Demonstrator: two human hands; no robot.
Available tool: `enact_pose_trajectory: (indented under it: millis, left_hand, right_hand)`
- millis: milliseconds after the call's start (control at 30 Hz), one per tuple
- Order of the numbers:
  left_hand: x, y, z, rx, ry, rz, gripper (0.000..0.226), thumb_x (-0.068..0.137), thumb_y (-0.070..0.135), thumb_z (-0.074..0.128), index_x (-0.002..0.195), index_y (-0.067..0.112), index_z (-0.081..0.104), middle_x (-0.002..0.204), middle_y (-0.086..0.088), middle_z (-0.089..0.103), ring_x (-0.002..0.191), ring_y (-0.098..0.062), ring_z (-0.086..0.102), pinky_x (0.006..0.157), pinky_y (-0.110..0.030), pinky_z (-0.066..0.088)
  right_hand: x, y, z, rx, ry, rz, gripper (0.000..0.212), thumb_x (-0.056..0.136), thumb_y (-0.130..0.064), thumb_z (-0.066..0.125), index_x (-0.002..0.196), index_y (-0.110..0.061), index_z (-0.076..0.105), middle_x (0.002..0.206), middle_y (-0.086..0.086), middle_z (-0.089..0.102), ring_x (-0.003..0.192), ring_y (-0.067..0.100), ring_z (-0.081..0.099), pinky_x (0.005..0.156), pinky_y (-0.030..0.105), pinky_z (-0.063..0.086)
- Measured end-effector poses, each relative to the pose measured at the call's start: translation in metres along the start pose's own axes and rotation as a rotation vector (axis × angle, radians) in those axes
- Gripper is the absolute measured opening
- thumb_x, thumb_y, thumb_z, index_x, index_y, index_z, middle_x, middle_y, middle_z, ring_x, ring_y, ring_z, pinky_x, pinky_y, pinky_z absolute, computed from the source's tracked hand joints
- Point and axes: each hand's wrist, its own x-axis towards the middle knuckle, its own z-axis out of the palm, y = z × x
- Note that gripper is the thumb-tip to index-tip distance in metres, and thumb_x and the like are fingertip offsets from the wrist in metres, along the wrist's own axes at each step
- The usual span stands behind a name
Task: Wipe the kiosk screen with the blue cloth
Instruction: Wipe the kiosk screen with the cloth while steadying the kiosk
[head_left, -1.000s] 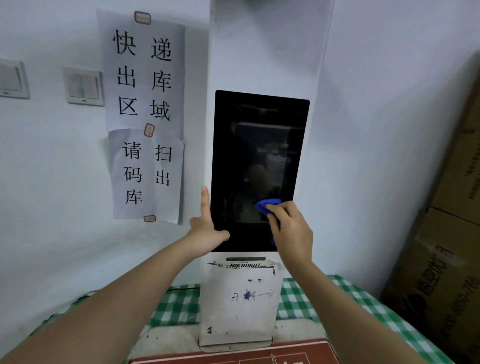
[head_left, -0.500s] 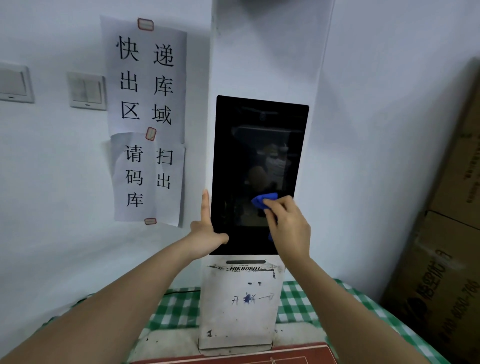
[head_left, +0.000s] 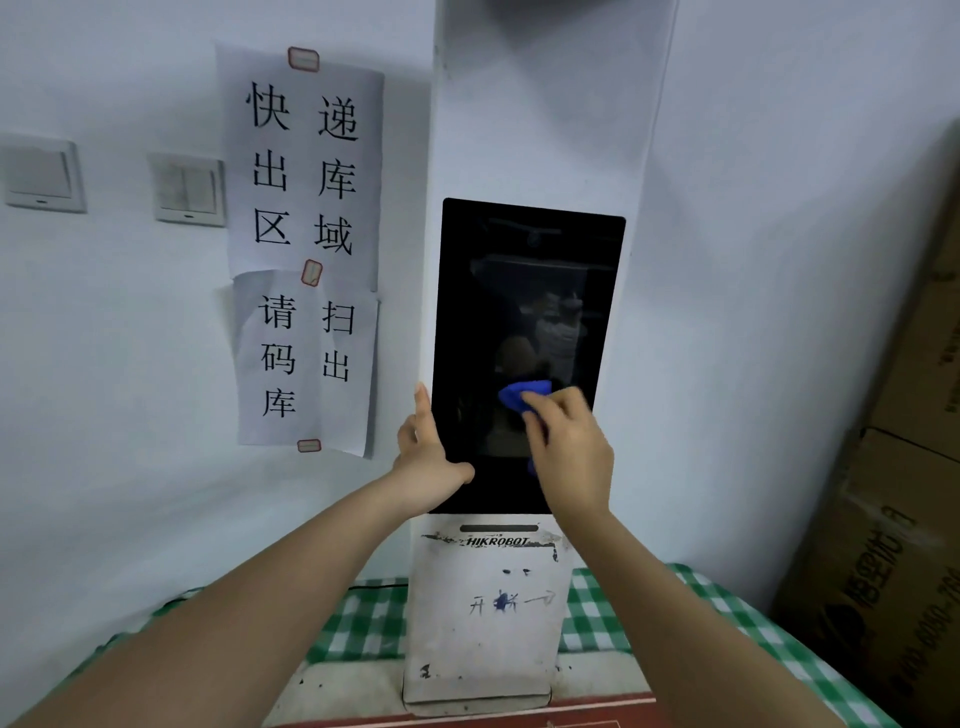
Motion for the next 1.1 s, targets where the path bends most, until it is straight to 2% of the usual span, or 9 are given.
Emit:
enact_pose_trajectory:
  millis: [33, 100, 267, 367, 567, 733, 867, 1000, 1100]
  left_hand:
    - [-0.001, 0.001, -0.002, -0.016, -0.014, -0.003, 0.103, 0.09, 0.008, 0.056, 0.146, 0.033, -0.027, 0.158, -0.003, -0.003, 0.106, -0.011, 0.05, 0.08, -0.014, 0.036]
    - [-0.001, 0.003, -0.005, -0.023, -0.028, -0.01, 0.103, 0.09, 0.006, 0.055, 0.146, 0.033, -0.027, 0.158, -0.003, -0.002, 0.076, 0.002, 0.041, 0.062, -0.011, 0.035]
    - [0.002, -0.002, -0.007, -0.021, -0.017, -0.003, 0.103, 0.089, 0.007, 0.054, 0.146, 0.035, -0.026, 0.157, -0.003, 0.001, 0.098, -0.008, 0.035, 0.075, -0.02, 0.036]
    - [0.0, -0.002, -0.008, -0.022, -0.033, -0.007, 0.103, 0.088, 0.006, 0.054, 0.146, 0.035, -0.026, 0.157, -0.003, 0.001, 0.102, -0.008, 0.033, 0.083, -0.021, 0.032]
    - [-0.003, 0.0, -0.012, -0.037, -0.062, 0.001, 0.102, 0.09, 0.005, 0.054, 0.146, 0.034, -0.026, 0.157, -0.004, 0.001, 0.1, -0.008, 0.034, 0.084, -0.019, 0.031]
    - [-0.001, -0.001, -0.012, -0.047, -0.052, -0.003, 0.103, 0.088, 0.003, 0.053, 0.146, 0.035, -0.026, 0.157, -0.005, 0.001, 0.081, -0.003, 0.042, 0.06, -0.013, 0.034]
    - [-0.002, -0.003, -0.013, -0.046, -0.065, -0.003, 0.101, 0.089, 0.004, 0.052, 0.146, 0.035, -0.026, 0.157, -0.004, -0.001, 0.105, -0.009, 0.035, 0.081, -0.021, 0.033]
    - [-0.003, -0.003, -0.015, -0.045, -0.092, 0.003, 0.101, 0.09, 0.005, 0.053, 0.145, 0.034, -0.027, 0.157, -0.004, 0.0, 0.132, -0.021, 0.034, 0.087, -0.021, 0.029]
    - [-0.001, -0.003, -0.014, -0.061, -0.091, -0.008, 0.101, 0.089, 0.004, 0.053, 0.146, 0.034, -0.026, 0.157, -0.004, 0.002, 0.123, -0.017, 0.038, 0.085, -0.021, 0.031]
  right_hand:
    - [0.005, -0.001, -0.001, 0.042, 0.03, 0.105, 0.025, 0.089, -0.018, 0.063, 0.114, -0.02, 0.066, 0.094, -0.004, 0.055, 0.072, 0.014, 0.054, 0.053, 0.025, 0.039]
    - [0.008, -0.007, 0.002, 0.048, 0.056, 0.159, 0.026, 0.091, -0.019, 0.06, 0.117, -0.019, 0.064, 0.096, -0.005, 0.054, 0.072, 0.012, 0.051, 0.055, 0.024, 0.04]
    - [-0.012, -0.018, 0.018, -0.032, -0.062, -0.124, 0.029, 0.079, -0.011, 0.071, 0.108, -0.014, 0.067, 0.091, 0.003, 0.058, 0.072, 0.023, 0.058, 0.043, 0.034, 0.047]
    - [-0.013, -0.013, 0.017, -0.126, -0.121, -0.27, 0.031, 0.076, -0.012, 0.075, 0.106, -0.015, 0.068, 0.09, 0.001, 0.058, 0.07, 0.021, 0.057, 0.037, 0.031, 0.044]
    - [0.011, -0.02, 0.008, 0.028, 0.084, 0.071, 0.027, 0.088, -0.016, 0.065, 0.115, -0.016, 0.066, 0.093, -0.002, 0.058, 0.07, 0.013, 0.052, 0.051, 0.022, 0.035]
    - [0.0, -0.037, 0.02, 0.038, 0.007, -0.011, 0.029, 0.084, -0.012, 0.069, 0.112, -0.014, 0.067, 0.093, 0.001, 0.059, 0.072, 0.018, 0.057, 0.047, 0.027, 0.044]
    - [-0.002, -0.032, 0.018, -0.072, -0.074, -0.244, 0.031, 0.076, -0.01, 0.074, 0.106, -0.014, 0.069, 0.091, 0.001, 0.06, 0.072, 0.02, 0.059, 0.04, 0.026, 0.04]
    - [0.015, -0.027, 0.006, 0.103, 0.092, 0.158, 0.025, 0.088, -0.018, 0.064, 0.114, -0.019, 0.067, 0.096, -0.004, 0.057, 0.073, 0.013, 0.054, 0.054, 0.024, 0.04]
    - [0.018, -0.032, 0.009, 0.026, 0.06, 0.101, 0.028, 0.089, -0.017, 0.063, 0.117, -0.017, 0.065, 0.098, -0.002, 0.057, 0.076, 0.015, 0.055, 0.053, 0.026, 0.042]
